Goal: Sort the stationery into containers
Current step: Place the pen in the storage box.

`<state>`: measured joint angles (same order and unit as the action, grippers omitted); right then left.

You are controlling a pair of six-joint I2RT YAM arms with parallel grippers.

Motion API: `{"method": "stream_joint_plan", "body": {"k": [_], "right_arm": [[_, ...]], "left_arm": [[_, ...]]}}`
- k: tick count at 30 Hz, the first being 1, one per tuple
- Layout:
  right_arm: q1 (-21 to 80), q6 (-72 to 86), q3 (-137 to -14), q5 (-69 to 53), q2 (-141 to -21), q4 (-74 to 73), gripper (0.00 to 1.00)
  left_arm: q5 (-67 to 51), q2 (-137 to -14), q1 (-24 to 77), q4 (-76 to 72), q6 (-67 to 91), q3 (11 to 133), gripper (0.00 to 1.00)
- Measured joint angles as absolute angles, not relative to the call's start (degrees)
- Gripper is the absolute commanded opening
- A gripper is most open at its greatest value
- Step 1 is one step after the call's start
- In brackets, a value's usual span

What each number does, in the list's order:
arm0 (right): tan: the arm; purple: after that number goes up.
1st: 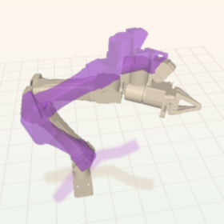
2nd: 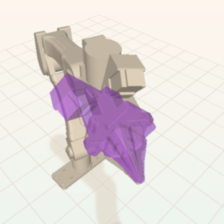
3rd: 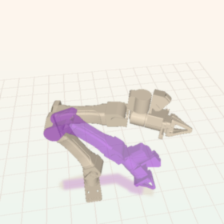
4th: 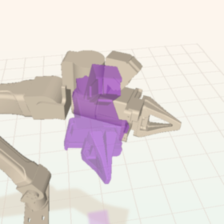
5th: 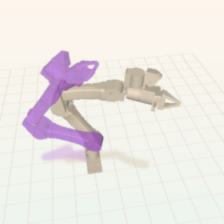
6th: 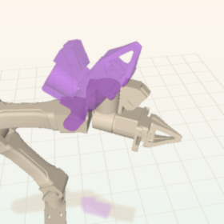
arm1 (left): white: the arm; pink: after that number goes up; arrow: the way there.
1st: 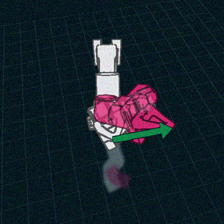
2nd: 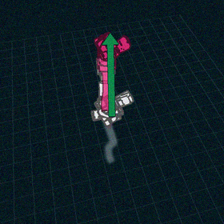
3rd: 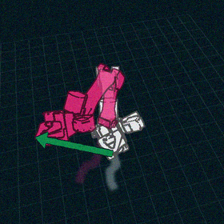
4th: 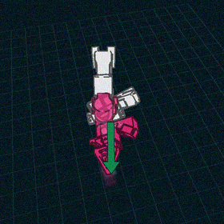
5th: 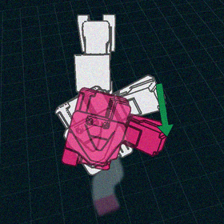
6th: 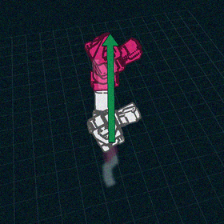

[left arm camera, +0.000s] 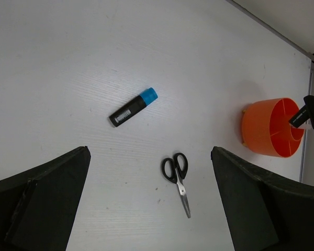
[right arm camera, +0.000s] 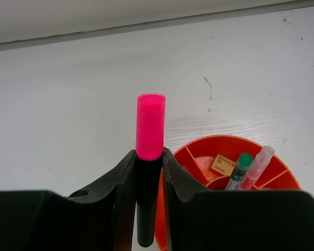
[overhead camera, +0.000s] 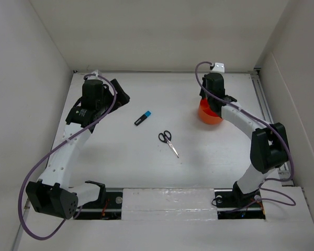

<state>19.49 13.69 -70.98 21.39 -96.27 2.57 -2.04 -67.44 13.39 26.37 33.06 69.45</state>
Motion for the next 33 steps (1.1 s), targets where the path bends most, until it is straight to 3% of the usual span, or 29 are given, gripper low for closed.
{"method": "stream_joint_plan", "body": {"k": [33], "right_arm": [[17.61, 13.69, -71.18, 18.41, -96.29, 3.46, 0.00]], "left_arm": [[-2.63, -69.17, 13.39, 26.39, 32.82, 69.45, 1.00]]}}
